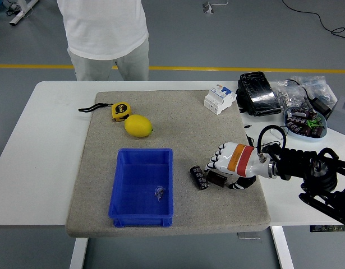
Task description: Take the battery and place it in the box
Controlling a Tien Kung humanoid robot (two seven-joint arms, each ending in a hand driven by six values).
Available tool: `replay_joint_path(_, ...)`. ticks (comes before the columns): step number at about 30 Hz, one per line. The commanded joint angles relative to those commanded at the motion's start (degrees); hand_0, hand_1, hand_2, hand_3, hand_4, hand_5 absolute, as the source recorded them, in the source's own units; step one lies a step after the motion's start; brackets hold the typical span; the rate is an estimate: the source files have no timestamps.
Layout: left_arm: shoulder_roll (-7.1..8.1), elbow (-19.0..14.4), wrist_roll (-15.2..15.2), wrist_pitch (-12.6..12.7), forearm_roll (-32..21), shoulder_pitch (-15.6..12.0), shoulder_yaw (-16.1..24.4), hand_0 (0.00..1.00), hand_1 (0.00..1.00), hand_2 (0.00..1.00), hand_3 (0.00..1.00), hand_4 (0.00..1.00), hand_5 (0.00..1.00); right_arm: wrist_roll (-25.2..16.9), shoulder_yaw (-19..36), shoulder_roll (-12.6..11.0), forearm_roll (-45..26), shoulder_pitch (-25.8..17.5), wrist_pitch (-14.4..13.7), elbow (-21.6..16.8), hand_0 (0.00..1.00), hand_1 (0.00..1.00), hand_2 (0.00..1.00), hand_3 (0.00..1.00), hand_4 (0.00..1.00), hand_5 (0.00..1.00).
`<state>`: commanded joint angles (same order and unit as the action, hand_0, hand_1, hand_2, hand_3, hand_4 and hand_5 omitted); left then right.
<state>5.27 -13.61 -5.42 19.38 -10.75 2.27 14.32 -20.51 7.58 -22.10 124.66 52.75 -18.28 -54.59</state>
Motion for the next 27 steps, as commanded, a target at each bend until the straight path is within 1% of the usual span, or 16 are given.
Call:
replay_joint_path(2,0.02,0.0,0.0,0.0,0.1,0.0,0.0,0.781,0.765,0.808,0.744,0.804,0.677,-0.1,-0.1,0.0,-0.1,-0.1,-0.1,0.0,0.620,0.609,0.666,0.619,0.828,0.159)
replay_joint_path(3,0.02,0.0,0.1,0.0,0.2,0.0,0.1,0.779,0.762,0.806,0.743,0.803,0.677,-0.1,-0.2,0.0,-0.1,-0.1,-0.2,0.1,0.612,0.554,0.603,0.529,0.738,0.112)
replay_joint_path(8,0.06,0.0,0.3,0.0,0.9,0.0,0.4,0.779,0.762,0.806,0.743,0.803,0.677,-0.3,-0.3,0.0,-0.2,-0.2,-0.7,0.0,0.612,0.554,0.603,0.529,0.738,0.112)
replay_joint_path(9,0.08,0.0,0.3,0.0,1.0,0.0,0.4,0.779,0.757,0.803,0.743,0.803,0.677,-0.3,-0.2,-0.1,-0.3,-0.2,-0.8,0.0,0.604,0.508,0.564,0.463,0.694,0.081)
replay_joint_path(19,0.19,0.1,0.5,0.0,1.9,-0.2,0.8,0.779,0.756,0.802,0.743,0.803,0.677,-0.1,0.4,-0.8,-0.5,0.2,-0.6,-1.0,0.599,0.496,0.552,0.452,0.686,0.079)
replay_joint_path(27,0.25,0.2,0.6,0.1,2.2,-0.4,1.2,0.776,0.751,0.801,0.746,0.804,0.681,0.2,3.2,-1.9,-0.8,0.8,0.2,-3.1,0.599,0.488,0.544,0.452,0.680,0.079)
